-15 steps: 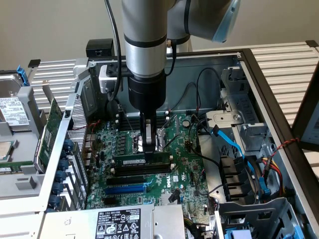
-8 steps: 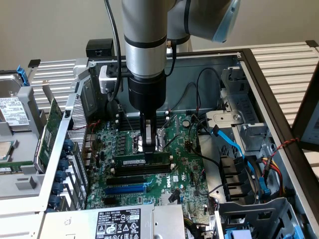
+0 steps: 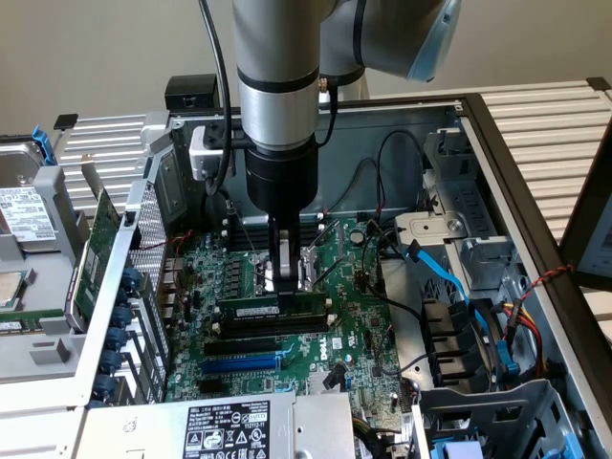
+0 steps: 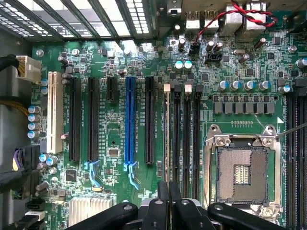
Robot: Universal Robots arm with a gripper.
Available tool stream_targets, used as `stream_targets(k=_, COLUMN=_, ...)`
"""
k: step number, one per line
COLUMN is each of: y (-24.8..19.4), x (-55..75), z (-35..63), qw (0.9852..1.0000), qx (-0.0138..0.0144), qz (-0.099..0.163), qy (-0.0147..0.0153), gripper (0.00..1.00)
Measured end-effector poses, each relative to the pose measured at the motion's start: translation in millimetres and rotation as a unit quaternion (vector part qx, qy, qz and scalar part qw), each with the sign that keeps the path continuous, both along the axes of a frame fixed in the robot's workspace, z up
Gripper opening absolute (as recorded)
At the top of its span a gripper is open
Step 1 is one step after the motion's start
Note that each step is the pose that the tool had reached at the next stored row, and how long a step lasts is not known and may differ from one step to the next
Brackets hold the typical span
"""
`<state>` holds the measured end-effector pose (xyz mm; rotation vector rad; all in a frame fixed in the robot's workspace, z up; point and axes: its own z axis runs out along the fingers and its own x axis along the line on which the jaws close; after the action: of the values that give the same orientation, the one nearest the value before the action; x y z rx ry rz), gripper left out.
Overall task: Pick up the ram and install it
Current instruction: 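Insert the ram into the slot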
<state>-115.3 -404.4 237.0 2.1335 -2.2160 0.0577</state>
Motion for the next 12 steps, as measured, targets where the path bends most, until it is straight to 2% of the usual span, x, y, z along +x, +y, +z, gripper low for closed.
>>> stream_targets(k=12, y=0.0, x=-1.3, z=-1.9, qw=1.0, qx=0.0, qz=0.0, qy=-0.0009, gripper=0.13)
